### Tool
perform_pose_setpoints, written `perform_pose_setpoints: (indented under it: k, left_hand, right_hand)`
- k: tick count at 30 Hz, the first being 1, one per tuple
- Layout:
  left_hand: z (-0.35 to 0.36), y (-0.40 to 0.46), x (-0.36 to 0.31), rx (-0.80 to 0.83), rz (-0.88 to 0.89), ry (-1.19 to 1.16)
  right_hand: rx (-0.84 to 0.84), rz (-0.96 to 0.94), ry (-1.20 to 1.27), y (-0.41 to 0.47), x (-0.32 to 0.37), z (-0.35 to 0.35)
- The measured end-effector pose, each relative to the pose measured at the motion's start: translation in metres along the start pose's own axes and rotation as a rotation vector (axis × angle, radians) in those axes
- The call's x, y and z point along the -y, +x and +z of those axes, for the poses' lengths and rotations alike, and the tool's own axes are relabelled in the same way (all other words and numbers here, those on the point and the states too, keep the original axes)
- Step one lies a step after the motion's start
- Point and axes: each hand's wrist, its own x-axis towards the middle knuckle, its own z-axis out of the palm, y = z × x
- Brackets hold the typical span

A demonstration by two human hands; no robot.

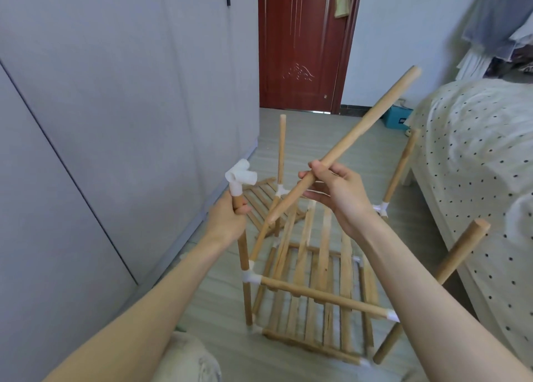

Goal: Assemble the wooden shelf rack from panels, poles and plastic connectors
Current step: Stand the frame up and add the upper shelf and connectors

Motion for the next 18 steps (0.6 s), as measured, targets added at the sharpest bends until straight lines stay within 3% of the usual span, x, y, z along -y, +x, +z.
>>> perform_pose_setpoints:
  k: [11, 18]
  left_hand:
    - [-0.058, 0.030, 0.012, 0.246, -0.090, -0.089]
    - [-0.048, 0.044, 0.023, 0.058, -0.068, -0.087]
  right_hand:
    - [0.027, 0.127, -0.004, 0.011, 0.012, 0.012]
    - [0.159, 0.152, -0.255, 0.031, 0.034, -0.007]
